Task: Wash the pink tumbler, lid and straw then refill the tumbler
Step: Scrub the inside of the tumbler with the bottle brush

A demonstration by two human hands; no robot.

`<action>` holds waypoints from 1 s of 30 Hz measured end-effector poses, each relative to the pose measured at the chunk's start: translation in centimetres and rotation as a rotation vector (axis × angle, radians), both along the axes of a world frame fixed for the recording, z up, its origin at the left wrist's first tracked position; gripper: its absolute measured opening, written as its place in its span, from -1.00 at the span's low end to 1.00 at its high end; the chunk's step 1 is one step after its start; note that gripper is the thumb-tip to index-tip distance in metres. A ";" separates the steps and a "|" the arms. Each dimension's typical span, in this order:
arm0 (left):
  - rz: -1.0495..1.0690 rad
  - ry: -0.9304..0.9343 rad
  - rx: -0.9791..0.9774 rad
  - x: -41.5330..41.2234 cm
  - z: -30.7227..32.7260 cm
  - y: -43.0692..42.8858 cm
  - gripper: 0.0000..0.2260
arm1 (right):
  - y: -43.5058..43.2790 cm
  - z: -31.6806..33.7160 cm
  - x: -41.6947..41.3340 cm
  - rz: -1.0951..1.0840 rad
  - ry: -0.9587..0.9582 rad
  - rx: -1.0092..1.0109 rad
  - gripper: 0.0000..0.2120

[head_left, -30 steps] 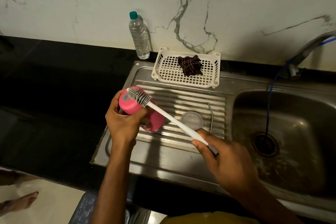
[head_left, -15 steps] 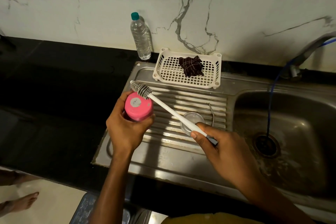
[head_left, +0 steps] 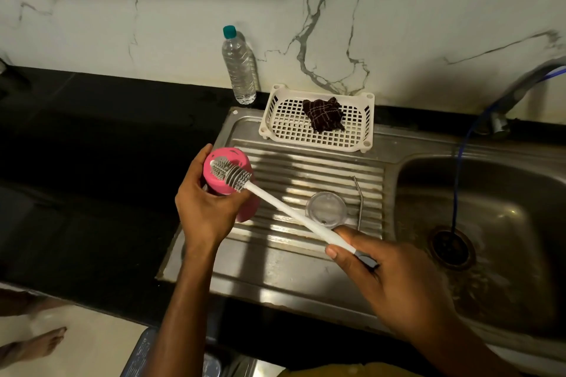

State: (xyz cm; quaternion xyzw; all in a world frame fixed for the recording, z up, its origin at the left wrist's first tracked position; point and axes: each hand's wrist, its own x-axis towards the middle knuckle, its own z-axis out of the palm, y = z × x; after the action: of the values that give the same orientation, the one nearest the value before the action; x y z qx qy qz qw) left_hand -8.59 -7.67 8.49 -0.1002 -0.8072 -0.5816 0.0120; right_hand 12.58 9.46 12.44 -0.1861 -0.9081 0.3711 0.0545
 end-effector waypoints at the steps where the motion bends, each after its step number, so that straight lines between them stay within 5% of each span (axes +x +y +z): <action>1: -0.007 -0.006 0.002 0.1 0.1 0.2 -0.20 | 0.0 0.1 0.0 0.005 -0.010 0.028 -0.62; 11: 0.042 0.004 -0.103 0.5 0.2 0.9 -0.28 | 0.1 0.7 -1.6 -0.014 0.026 0.281 -0.51; 18: 0.055 0.142 -0.349 0.8 -0.4 0.6 -0.29 | 0.1 1.4 -2.7 -0.031 -0.014 0.313 -0.48; 30: 0.022 0.240 -0.270 1.4 -1.2 0.1 -0.23 | 1.2 1.7 -2.3 -0.017 -0.113 0.185 -0.38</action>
State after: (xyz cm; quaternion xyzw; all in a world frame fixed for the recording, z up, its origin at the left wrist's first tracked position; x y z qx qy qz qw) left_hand -7.23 -7.60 7.31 -0.1608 -0.8718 -0.4515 0.1012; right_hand 10.26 10.67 14.18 -0.2088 -0.9384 0.2743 0.0233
